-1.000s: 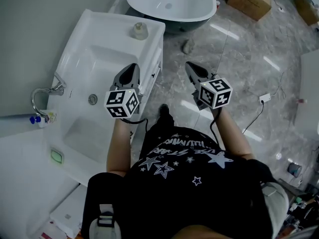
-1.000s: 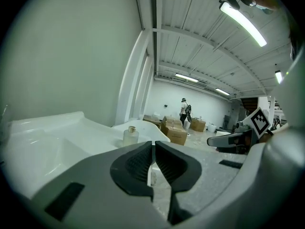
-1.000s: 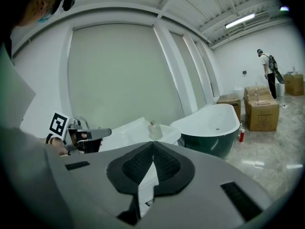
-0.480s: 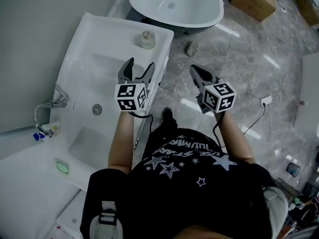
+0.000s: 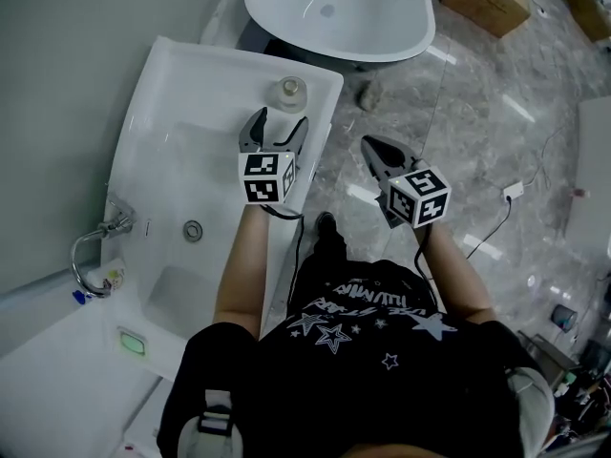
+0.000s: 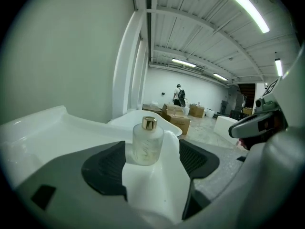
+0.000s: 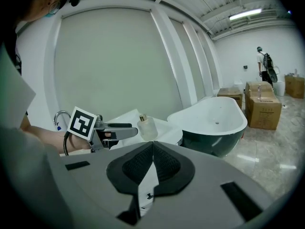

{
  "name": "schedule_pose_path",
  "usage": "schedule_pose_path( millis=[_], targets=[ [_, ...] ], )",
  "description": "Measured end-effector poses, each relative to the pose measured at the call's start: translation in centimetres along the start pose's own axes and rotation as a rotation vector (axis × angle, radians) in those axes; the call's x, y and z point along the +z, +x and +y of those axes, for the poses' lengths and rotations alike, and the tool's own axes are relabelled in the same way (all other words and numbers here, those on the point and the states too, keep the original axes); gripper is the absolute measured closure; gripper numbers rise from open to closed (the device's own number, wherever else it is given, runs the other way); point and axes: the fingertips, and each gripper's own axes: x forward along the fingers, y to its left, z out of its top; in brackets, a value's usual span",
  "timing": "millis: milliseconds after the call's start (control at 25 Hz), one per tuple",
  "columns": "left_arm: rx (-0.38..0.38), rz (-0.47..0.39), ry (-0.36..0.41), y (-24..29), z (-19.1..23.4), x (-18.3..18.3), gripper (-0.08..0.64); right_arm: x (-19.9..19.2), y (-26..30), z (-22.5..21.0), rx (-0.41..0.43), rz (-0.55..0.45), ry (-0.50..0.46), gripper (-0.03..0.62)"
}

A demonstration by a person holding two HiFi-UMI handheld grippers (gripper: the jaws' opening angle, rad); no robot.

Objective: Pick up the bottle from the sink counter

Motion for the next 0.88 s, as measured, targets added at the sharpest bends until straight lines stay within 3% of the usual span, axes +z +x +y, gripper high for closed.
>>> schedule_pose_path(
  millis=[240,600,880],
  targets=[
    [0.007,0.041,0.029,2.7,1.0,-0.7,0.222,-0.1,1.0,-0.3,-0.002,0.009,0.023,0.586],
    [0.016,0.052,0.091,5.6,1.1,-0.4,0.222,-2.0,1.1,-2.0,-0.033,0.052,0.052,0.586],
    [0.065,0.032,0.117,6.8,0.8,0.3,0.216,-2.5,1.0,-2.9,-0.035,0.057,0.075,0.586]
  ],
)
